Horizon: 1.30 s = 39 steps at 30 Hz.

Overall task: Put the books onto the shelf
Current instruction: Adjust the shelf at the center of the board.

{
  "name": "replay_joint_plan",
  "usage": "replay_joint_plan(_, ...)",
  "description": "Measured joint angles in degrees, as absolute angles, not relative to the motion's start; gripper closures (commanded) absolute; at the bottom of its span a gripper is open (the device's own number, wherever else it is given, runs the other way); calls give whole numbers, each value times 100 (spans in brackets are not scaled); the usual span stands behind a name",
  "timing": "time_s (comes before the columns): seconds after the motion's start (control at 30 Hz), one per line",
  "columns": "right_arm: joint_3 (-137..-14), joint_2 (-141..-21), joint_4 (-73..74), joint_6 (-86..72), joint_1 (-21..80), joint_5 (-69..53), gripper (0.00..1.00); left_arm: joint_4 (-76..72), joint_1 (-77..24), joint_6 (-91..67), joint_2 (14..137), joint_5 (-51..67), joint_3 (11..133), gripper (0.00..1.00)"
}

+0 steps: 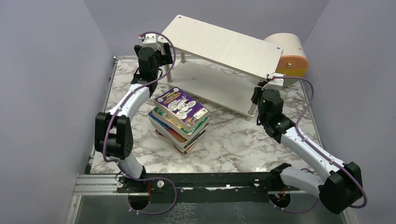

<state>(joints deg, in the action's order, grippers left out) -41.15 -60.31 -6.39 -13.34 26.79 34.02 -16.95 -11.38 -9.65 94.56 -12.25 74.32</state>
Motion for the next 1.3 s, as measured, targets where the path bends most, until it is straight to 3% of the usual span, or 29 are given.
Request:
replay_joint_plan(0.67,-4080,-5955,-508,-1396,2679,3590,99,-1892,-1129,-947,10667,-451,8486,4)
replay_joint_plan(1.0,-4042,-5859,-425,-1398,2679,3592,68,-2082,-1194,-1157,10300,-821,7819,4)
replay_joint_plan(1.07,-3992,-5769,-403,-1439,2679,3594,58,-2097,-1225,-1188,10040,-976,7524,4)
replay_joint_plan(1.17,-3957,-5564,-436,-1699,2668,3673,30,-1984,-1249,-1186,9625,-1227,7137,4)
replay_joint_plan(1.3,-3951,-5260,-495,-1833,2659,3785,26,-1765,-1249,-1138,9279,-1516,6930,4)
